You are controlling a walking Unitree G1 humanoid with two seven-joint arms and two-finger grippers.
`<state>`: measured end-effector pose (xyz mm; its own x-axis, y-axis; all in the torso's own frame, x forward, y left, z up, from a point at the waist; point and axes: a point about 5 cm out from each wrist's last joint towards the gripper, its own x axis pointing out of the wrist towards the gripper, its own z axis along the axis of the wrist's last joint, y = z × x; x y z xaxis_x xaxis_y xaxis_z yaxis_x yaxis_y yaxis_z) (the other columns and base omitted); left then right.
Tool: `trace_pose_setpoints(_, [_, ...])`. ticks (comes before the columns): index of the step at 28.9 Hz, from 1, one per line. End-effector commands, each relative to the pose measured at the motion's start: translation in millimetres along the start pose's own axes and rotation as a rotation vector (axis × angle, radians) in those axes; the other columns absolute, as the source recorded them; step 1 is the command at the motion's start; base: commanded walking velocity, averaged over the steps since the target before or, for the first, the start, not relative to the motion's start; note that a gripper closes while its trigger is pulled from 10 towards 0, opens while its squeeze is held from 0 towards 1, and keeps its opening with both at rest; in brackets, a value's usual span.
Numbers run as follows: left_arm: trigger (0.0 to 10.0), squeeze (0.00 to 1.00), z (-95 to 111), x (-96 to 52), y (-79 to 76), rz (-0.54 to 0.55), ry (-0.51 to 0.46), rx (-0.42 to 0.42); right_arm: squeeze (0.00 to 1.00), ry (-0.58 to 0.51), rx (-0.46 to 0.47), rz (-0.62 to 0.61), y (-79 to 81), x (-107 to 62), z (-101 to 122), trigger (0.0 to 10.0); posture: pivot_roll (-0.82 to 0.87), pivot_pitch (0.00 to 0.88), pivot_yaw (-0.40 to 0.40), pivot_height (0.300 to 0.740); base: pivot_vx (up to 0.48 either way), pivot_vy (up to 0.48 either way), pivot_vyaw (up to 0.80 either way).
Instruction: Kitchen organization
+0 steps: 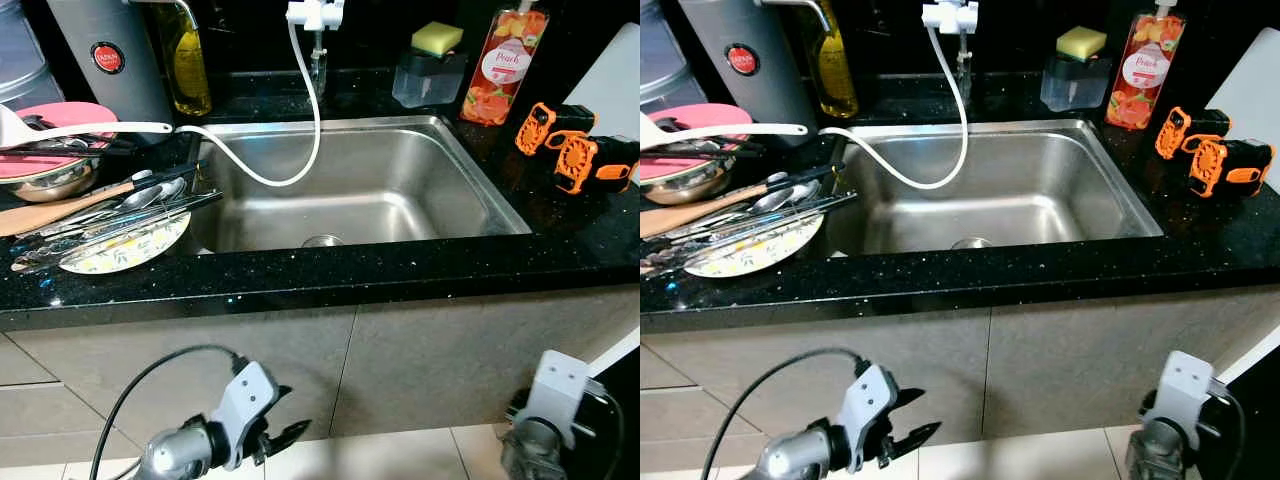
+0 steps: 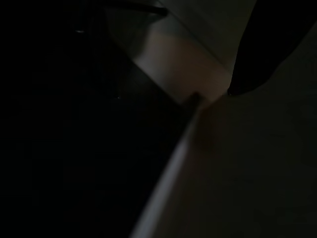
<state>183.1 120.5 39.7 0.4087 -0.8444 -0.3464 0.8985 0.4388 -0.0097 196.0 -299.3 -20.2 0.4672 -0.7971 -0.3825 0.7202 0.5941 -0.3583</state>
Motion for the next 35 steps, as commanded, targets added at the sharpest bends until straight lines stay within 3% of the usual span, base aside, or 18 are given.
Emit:
trace_pose_setpoints(1, [10.0, 0.00, 17, -2.8, 10.5, -0.029, 0.016, 0.131, 0.00, -0.015, 0.007, -0.046, -4.2, 1.7, 5, 10.0, 0.03, 0.000, -0.017, 0.740, 0.000, 0.000, 0.00])
trace_pose_setpoints(2, [10.0, 0.00, 17, -2.8, 10.5, -0.029, 0.016, 0.131, 0.00, -0.015, 0.007, -0.046, -4.2, 1.7, 5, 10.0, 0.03, 0.000, -0.017, 0.740, 0.000, 0.000, 0.00])
trace_pose_setpoints(3, [10.0, 0.00, 38, -3.6, 19.3, -0.026, 0.003, 0.226, 0.00, -0.032, 0.005, -0.071, -5.8, 2.5, 9, 10.0, 0.03, 0.000, -0.016, 0.740, 0.000, 0.000, 0.00])
trace_pose_setpoints(8, [10.0, 0.00, 87, -2.5, 33.3, -0.005, -0.075, 0.394, 0.00, -0.087, 0.025, -0.128, -11.1, 5.3, 22, 10.0, 0.03, 0.000, -0.015, 0.740, 0.000, 0.000, 0.00])
trace_pose_setpoints(11, [10.0, 0.00, 122, -3.9, 46.1, 0.072, -0.138, 0.520, 0.00, -0.149, 0.053, -0.159, -13.6, 7.4, 38, 10.0, 0.03, 0.000, -0.010, 0.740, 0.000, 0.000, 0.00])
trace_pose_setpoints(15, [10.0, 0.00, 137, -6.1, 53.3, 0.124, -0.168, 0.576, 0.00, -0.196, 0.069, -0.178, -16.4, 9.0, 50, 10.0, 0.03, 0.000, -0.009, 0.740, 0.000, 0.000, 0.00])
trace_pose_setpoints(16, [10.0, 0.00, 147, -7.6, 58.9, 0.172, -0.190, 0.605, 0.00, -0.229, 0.079, -0.190, -18.3, 9.7, 59, 10.0, 0.03, 0.000, -0.007, 0.740, 0.000, 0.000, 0.00])
trace_pose_setpoints(19, [10.0, 0.00, 183, -20.0, 86.2, 0.415, -0.272, 0.685, 0.00, -0.453, 0.158, -0.237, -31.6, 9.5, 120, 10.0, 0.03, 0.000, -0.002, 0.740, 0.000, 0.000, 0.00])
trace_pose_setpoints(21, [10.0, 0.00, 188, -22.3, 89.5, 0.450, -0.279, 0.691, 0.00, -0.487, 0.170, -0.243, -33.8, 8.2, 129, 10.0, 0.03, 0.000, -0.002, 0.740, 0.000, 0.000, 0.00])
trace_pose_setpoints(24, [10.0, 0.00, 195, -30.2, 98.1, 0.540, -0.280, 0.663, 0.00, -0.651, 0.247, -0.199, -38.3, -2.1, 178, 10.0, 0.03, 0.000, 0.005, 0.740, 0.000, 0.000, 0.00])
trace_pose_setpoints(25, [10.0, 0.00, 195, -30.2, 98.1, 0.540, -0.280, 0.663, 0.00, -0.651, 0.247, -0.199, -38.3, -2.1, 178, 10.0, 0.03, 0.000, 0.005, 0.740, 0.000, 0.000, 0.00])
trace_pose_setpoints(27, [10.0, 0.00, 196, -36.5, 107.6, 0.669, -0.277, 0.616, 0.00, -0.782, 0.311, -0.092, -37.1, -17.2, 215, 10.0, 0.03, 0.000, 0.006, 0.740, 0.000, 0.000, 0.00])
trace_pose_setpoints(28, [10.0, 0.00, 196, -36.5, 107.6, 0.669, -0.277, 0.616, 0.00, -0.782, 0.311, -0.092, -37.1, -17.2, 215, 10.0, 0.03, 0.000, 0.006, 0.740, 0.000, 0.000, 0.00])
trace_pose_setpoints(29, [10.0, 0.00, 193, -40.0, 112.4, 0.746, -0.270, 0.580, 0.00, -0.849, 0.334, 0.014, -31.8, -28.0, 234, 10.0, 0.03, 0.000, 0.009, 0.740, 0.000, 0.000, 0.00])
trace_pose_setpoints(31, [10.0, 0.00, 192, -42.3, 115.7, 0.799, -0.264, 0.556, 0.00, -0.895, 0.345, 0.088, -28.5, -36.7, 246, 10.0, 0.03, 0.000, 0.009, 0.740, 0.000, 0.000, 0.00])
trace_pose_setpoints(33, [10.0, 0.00, 188, -47.3, 119.5, 0.909, -0.255, 0.502, 0.00, -0.969, 0.374, 0.331, -15.3, -60.1, 268, 10.0, 0.04, 0.000, 0.010, 0.740, 0.000, 0.000, 0.00])
trace_pose_setpoints(34, [10.0, 0.00, 188, -47.3, 119.5, 0.909, -0.255, 0.502, 0.00, -0.969, 0.374, 0.331, -15.3, -60.1, 268, 10.0, 0.04, 0.000, 0.010, 0.740, 0.000, 0.000, 0.00])
trace_pose_setpoints(35, [10.0, 0.00, 187, -48.6, 119.3, 0.937, -0.250, 0.492, 0.00, -0.981, 0.387, 0.431, -10.4, -69.3, 275, 10.0, 0.04, 0.000, 0.010, 0.740, 0.000, 0.000, 0.00])
